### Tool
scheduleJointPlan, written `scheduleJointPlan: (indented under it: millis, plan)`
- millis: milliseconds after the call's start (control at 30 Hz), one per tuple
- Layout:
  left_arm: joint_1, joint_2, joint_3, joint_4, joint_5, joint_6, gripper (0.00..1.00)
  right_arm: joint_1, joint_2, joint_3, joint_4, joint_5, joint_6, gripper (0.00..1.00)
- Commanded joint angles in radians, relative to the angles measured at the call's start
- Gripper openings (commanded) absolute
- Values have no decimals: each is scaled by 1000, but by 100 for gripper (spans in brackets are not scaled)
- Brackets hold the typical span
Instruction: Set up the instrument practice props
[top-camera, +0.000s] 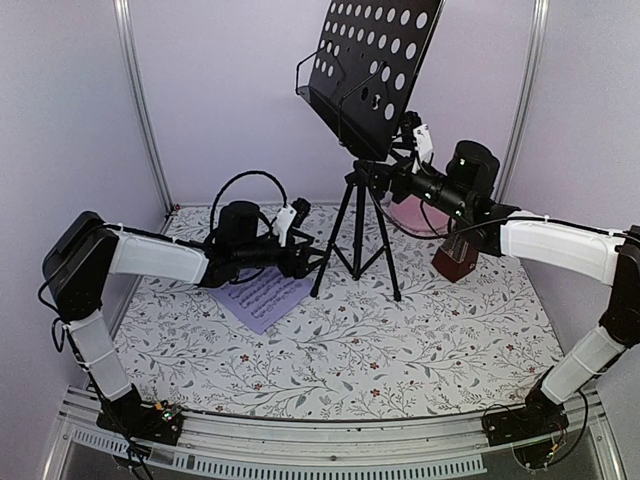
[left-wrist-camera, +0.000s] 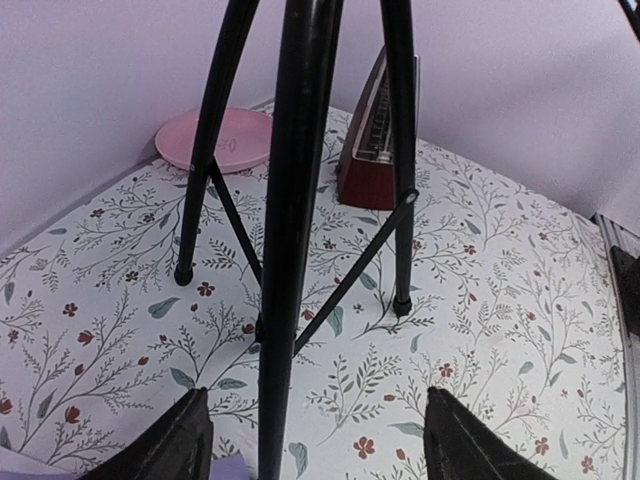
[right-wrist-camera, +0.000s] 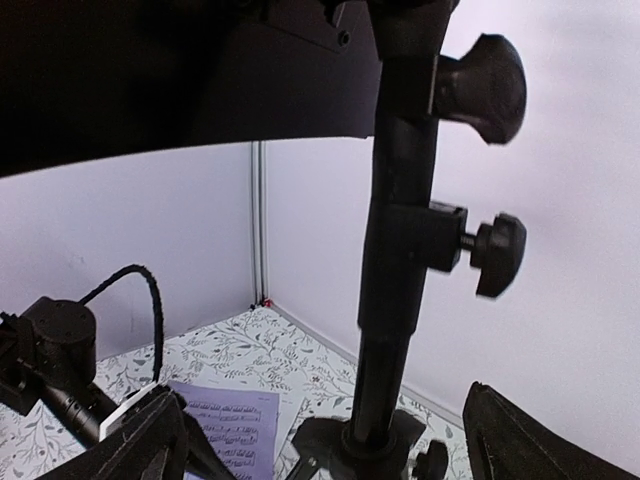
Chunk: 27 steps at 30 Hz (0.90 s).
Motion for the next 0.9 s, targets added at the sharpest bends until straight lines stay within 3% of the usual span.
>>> scheduleJointPlan:
  millis: [0, 133, 300, 500, 667, 867]
  plan:
    - [23, 2, 27, -50, 49, 35, 73, -2, -113, -136, -58, -31, 57, 98]
    - [31, 26, 50, -98, 71, 59, 71, -11, -166, -253, -135, -45, 80, 99]
    - [32, 57, 83, -129, 76, 87, 68, -112, -152, -341, -188, -133, 126, 98]
    - [33, 111, 148, -187, 89, 105, 63, -159, -53, -347, -253, -201, 87, 95]
    - [34, 144, 164, -184, 102, 105, 62, -166, 3, -410, -213, -210, 69, 93]
    - [32, 208, 207, -202, 99, 104, 57, -171, 113, -375, -190, -238, 6, 88]
